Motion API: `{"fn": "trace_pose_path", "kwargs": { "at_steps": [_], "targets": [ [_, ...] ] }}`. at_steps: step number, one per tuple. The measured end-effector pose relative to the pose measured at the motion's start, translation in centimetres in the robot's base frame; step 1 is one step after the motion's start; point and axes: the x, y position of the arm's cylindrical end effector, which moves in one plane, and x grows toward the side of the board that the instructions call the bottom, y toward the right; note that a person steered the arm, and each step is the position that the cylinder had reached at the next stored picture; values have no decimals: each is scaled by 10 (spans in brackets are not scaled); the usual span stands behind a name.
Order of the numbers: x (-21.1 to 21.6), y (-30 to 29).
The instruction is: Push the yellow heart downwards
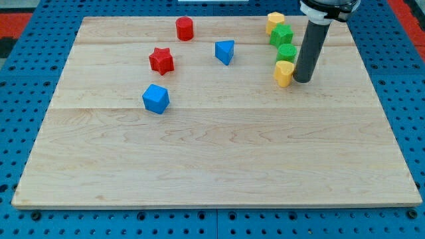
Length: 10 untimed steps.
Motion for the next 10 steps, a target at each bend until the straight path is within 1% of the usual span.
{"fn": "trace_pose_path", "kwargs": {
  "at_steps": [3, 4, 5, 7, 9, 10],
  "targets": [
    [0, -14],
    [2, 11],
    [2, 50],
    [2, 110],
    [2, 160],
    [-14, 166]
  ]
}}
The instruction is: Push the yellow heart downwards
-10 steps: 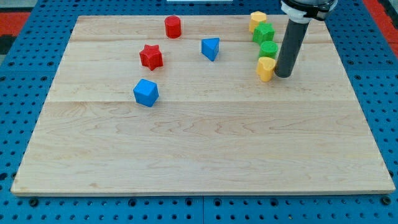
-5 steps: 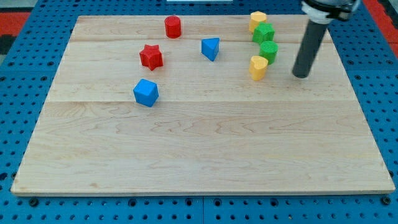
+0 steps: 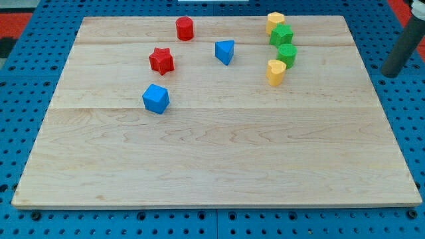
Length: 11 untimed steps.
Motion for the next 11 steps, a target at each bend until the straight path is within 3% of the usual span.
{"fn": "trace_pose_path", "kwargs": {
  "at_steps": [1, 3, 5, 6, 8, 10, 11],
  "targets": [
    [-20, -53],
    [-19, -193],
    [-31, -252],
    [3, -250],
    [-29, -226],
    [46, -208],
    [53, -207]
  ]
}}
